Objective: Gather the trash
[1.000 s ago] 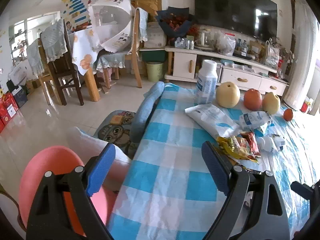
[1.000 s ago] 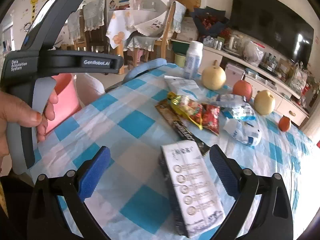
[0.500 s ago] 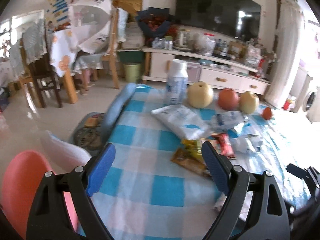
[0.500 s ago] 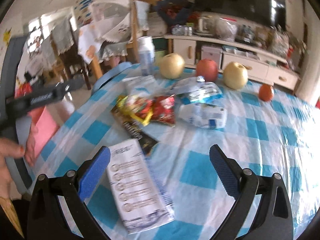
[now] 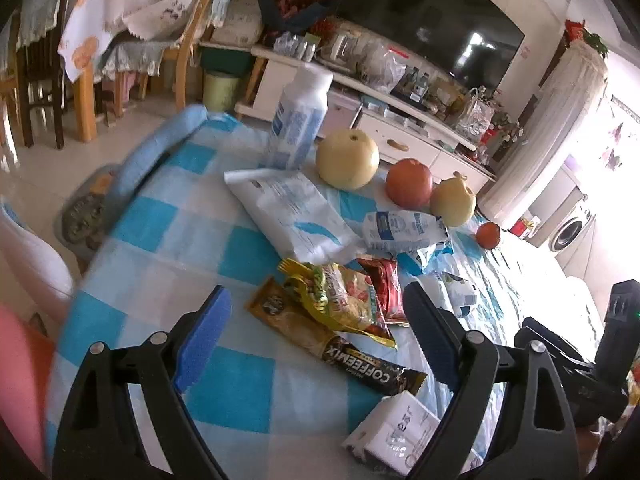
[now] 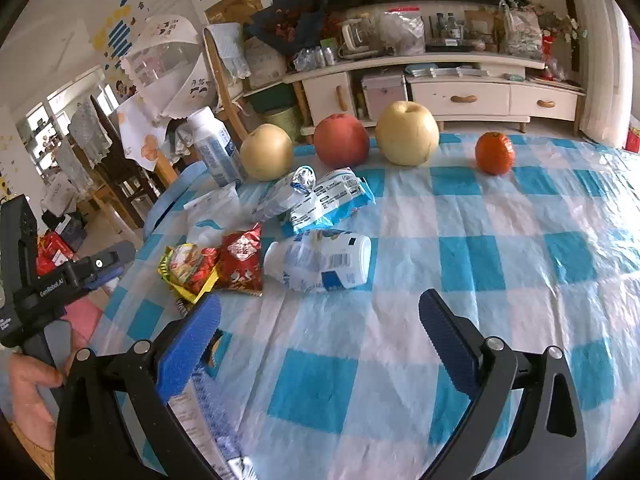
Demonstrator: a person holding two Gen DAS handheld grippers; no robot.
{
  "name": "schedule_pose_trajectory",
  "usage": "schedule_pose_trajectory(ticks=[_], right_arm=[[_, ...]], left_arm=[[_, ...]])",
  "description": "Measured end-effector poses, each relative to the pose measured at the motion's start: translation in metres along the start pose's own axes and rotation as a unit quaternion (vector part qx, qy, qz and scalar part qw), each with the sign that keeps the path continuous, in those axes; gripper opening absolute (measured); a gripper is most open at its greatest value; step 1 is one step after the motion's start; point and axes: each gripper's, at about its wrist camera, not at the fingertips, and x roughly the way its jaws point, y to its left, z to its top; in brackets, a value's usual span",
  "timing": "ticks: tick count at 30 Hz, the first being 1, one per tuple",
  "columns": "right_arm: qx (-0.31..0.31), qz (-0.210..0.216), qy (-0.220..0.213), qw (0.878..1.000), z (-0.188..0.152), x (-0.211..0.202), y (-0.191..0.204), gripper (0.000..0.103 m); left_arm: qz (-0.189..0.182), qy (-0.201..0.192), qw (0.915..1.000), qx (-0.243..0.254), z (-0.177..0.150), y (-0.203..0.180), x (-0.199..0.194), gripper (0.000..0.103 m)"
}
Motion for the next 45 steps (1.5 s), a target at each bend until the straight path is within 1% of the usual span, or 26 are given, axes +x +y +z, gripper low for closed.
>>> schedule_pose_trajectory(ticks=[3,5,7,9,11,15,18,20,22,24,25,28,30,32,33,34,35,36,39,42,45], right_arm=[[0.002,0.0,0.007,1.0,0.003,0.014,-0.004,0.097],[0.007,0.005,0.013,1.0,0.005,0.022,-0.006,0.097],[0.005,0.007,0.015,1.0,0.007,0.028,-0.006,0.097],[0.0,0.01,0.017,1.0,0.01,0.033,-0.006,0.097],[0.0,0.014,0.024,1.0,0.012,0.041,-0.007,0.097],[0.003,0.01,0.04,0.999,0.016,0.056,-0.009,0.097],[-0.007,0.005,0.039,0.999,0.02,0.061,-0.008,0.097],[-0.007,0.01,0.047,0.999,0.023,0.067,-0.01,0.097],[-0.007,0.031,0.064,0.997,0.022,0.073,-0.011,0.097],[-0.011,0.049,0.08,0.995,0.019,0.074,-0.009,0.097],[-0.013,0.06,0.083,0.995,0.018,0.072,-0.006,0.097],[-0.015,0.117,0.095,0.988,0.015,0.063,0.006,0.097],[-0.019,0.165,0.106,0.98,0.011,0.057,0.015,0.097],[-0.028,0.208,0.122,0.97,0.006,0.051,0.028,0.097],[-0.039,0.224,0.128,0.965,0.003,0.047,0.034,0.097],[-0.05,0.226,0.127,0.965,0.001,0.043,0.039,0.097],[-0.065,0.218,0.12,0.966,0.0,0.039,0.043,0.097],[-0.081,0.199,0.109,0.971,0.0,0.035,0.045,0.097],[-0.106,0.124,0.07,0.984,0.005,0.031,0.041,0.097],[-0.104,0.074,0.05,0.991,0.009,0.037,0.032,0.097],[-0.094,0.052,0.049,0.993,0.007,0.046,0.022,0.097]], left_arm=[[0.006,0.006,1.0,0.003,-0.001,-0.006,0.012,0.086],[0.011,0.009,0.9998,0.016,-0.003,-0.014,0.02,0.076],[0.014,0.013,0.9994,0.029,-0.003,-0.02,0.027,0.074],[0.025,0.016,0.9984,0.049,-0.004,-0.025,0.031,0.074],[0.038,0.017,0.996,0.079,-0.006,-0.032,0.035,0.074],[0.051,0.022,0.9917,0.116,-0.005,-0.038,0.044,0.074],[0.051,0.038,0.9892,0.132,-0.004,-0.038,0.054,0.075],[0.047,0.048,0.9884,0.136,-0.005,-0.039,0.059,0.076],[0.048,0.057,0.9862,0.148,-0.008,-0.041,0.064,0.077],[0.048,0.057,0.9853,0.154,-0.008,-0.041,0.063,0.077],[0.045,0.057,0.9861,0.149,-0.008,-0.04,0.063,0.077],[0.032,0.055,0.99,0.126,-0.004,-0.035,0.061,0.077],[0.03,0.052,0.992,0.111,-0.003,-0.032,0.06,0.077],[0.037,0.047,0.9932,0.1,-0.001,-0.03,0.059,0.077],[0.041,0.046,0.9936,0.095,0.0,-0.029,0.059,0.077],[0.047,0.043,0.9943,0.086,0.001,-0.026,0.059,0.077],[0.048,0.043,0.9947,0.08,0.002,-0.024,0.059,0.077],[0.048,0.043,0.9952,0.074,0.002,-0.023,0.06,0.077],[0.051,0.042,0.9955,0.068,0.003,-0.022,0.06,0.077],[0.051,0.041,0.9958,0.064,0.002,-0.022,0.062,0.077],[0.047,0.039,0.9961,0.064,0.002,-0.022,0.063,0.076]])
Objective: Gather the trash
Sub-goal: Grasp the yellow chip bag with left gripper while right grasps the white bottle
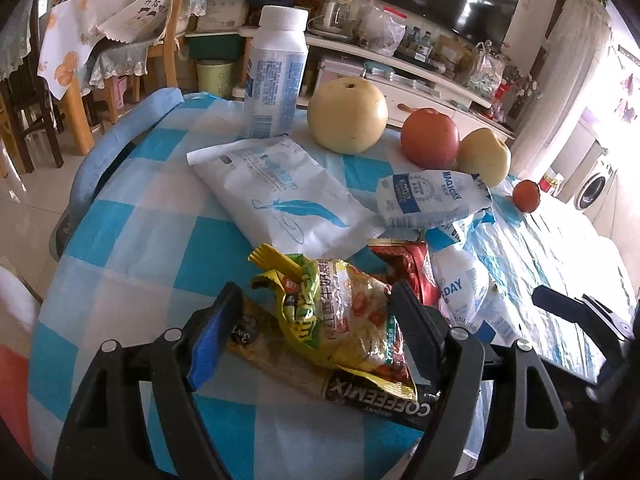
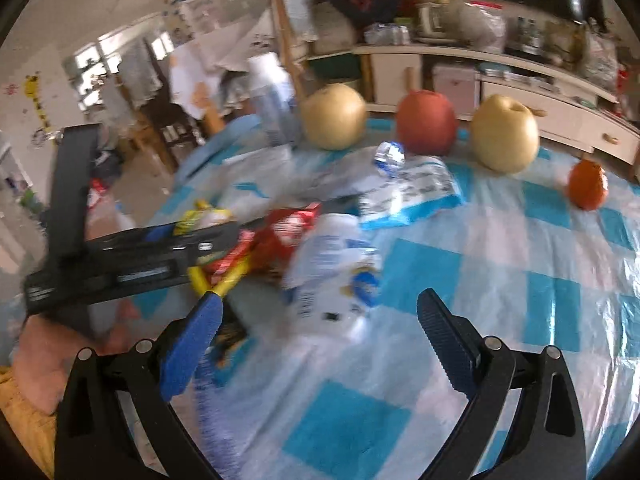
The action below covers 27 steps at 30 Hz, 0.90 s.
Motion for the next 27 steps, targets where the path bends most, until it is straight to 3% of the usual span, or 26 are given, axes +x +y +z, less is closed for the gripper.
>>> schedule_pose_trajectory(ticks=[4,5,6,19,22,27], right_arm=[[0.001,-0.011,0.005,1.0,-0.003,0.011,-0.002,0.092],[0.0,-0.016,0.009,1.0,-0.004,0.013,-0.003,0.079],[0.002,-0.019,0.013,1.0,-0.005,0.015,-0.005,0.073],[0.005,-0.017,0.021,1.0,-0.005,0.025,-0.003,0.072],[-0.001,-0.023,0.023,0.999,-0.005,0.025,-0.002,0.058],[-0.01,-0.036,0.019,0.999,-0.006,0.023,0.0,0.056]], left_arm=[[-0.009,-0.003,0.9998,0.015,-0.003,-0.007,0.001,0.065],[-0.009,-0.004,0.9998,0.018,-0.004,-0.008,0.001,0.063],[-0.008,-0.005,0.9997,0.02,-0.004,-0.009,0.002,0.062],[0.002,-0.014,0.9998,0.013,-0.009,-0.012,-0.003,0.046],[0.0,-0.019,0.9998,0.012,-0.01,-0.013,-0.007,0.043],[-0.007,-0.028,0.9996,0.0,-0.011,-0.008,-0.016,0.043]])
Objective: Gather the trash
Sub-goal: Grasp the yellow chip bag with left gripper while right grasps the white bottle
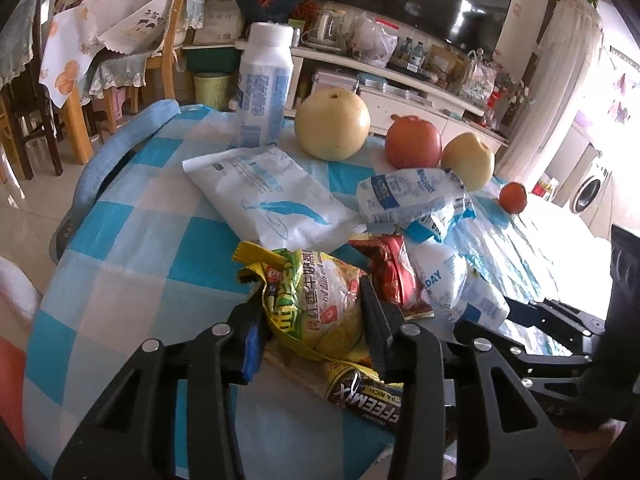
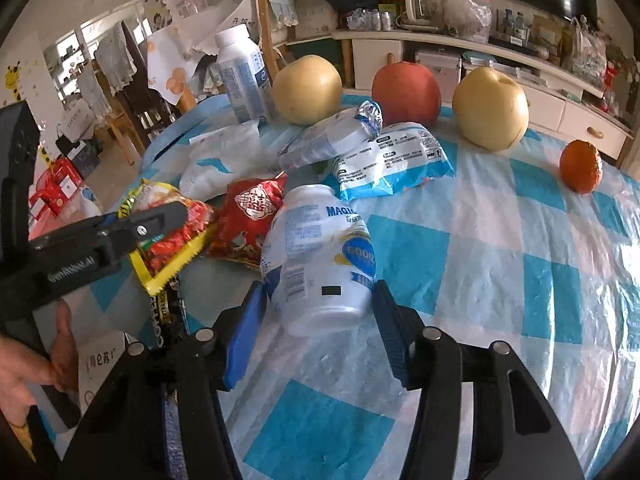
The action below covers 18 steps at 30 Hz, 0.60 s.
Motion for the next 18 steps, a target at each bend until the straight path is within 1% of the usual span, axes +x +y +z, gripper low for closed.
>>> schedule_pose_trajectory(ticks=[9,18], right_arm=[[-0.006,-0.013,-0.019,1.0,-0.001,-0.013,0.004,0.055],[-0.026,-0.035,-0.046,0.998,-0.006,-0.036,0.017,0.055]], left_arm=[[-0.02,-0.022,0.9993,-0.02,-0.001,0.008,-0.026,0.043],[-0.018,-0.039,0.999,-0.008,-0.002,0.01,-0.05,0.043]])
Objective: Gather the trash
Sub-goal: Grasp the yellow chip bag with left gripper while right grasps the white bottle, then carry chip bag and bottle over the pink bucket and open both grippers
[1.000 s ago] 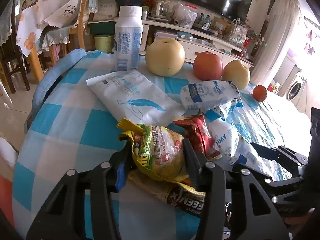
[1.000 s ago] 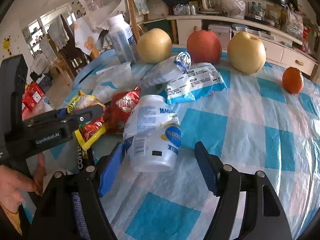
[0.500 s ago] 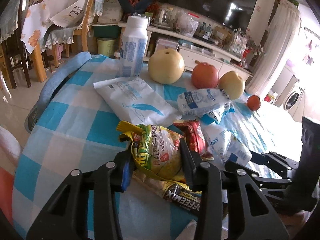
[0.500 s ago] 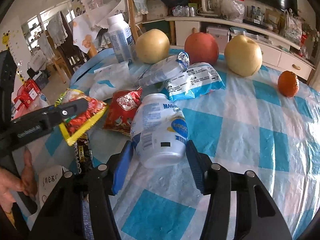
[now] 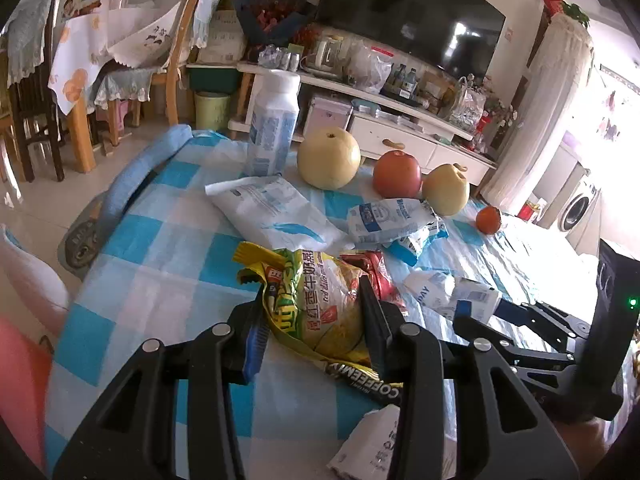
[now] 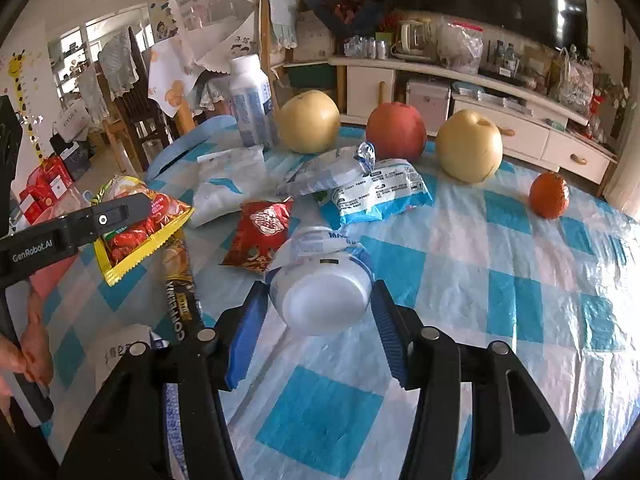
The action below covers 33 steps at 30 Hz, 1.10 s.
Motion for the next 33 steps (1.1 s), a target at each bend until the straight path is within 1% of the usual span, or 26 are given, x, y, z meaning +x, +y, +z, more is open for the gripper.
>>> schedule_pose_trajectory(ticks=[8,16,20,25,30,33], right_arm=[[-0.005,-0.008,-0.017,1.0,-0.003,-0.021,0.016,0.054],[-0.018,-0.001,-0.042,0.999,0.0,-0.044,0.047,0.054],[-0.028,0.016,-0.056,0.998,0.007,-0.056,0.071,0.054],[-0.047,0.041,-0.072,0.995,0.012,-0.07,0.11,0.054],[-0.061,0.081,-0.077,0.992,0.017,-0.079,0.155,0.054],[-0.075,0.109,-0.08,0.988,0.02,-0.083,0.191,0.054]], left_arm=[[0.001,-0.015,0.9999,-0.005,0.006,0.015,-0.024,0.043],[0.003,-0.027,0.9996,-0.01,0.012,0.036,-0.049,0.043],[0.006,-0.032,0.9994,-0.013,0.015,0.049,-0.064,0.043],[0.012,-0.048,0.9986,-0.021,0.018,0.07,-0.087,0.043],[0.029,-0.058,0.9975,-0.028,0.02,0.096,-0.108,0.043],[0.042,-0.065,0.9962,-0.04,0.02,0.117,-0.123,0.043]])
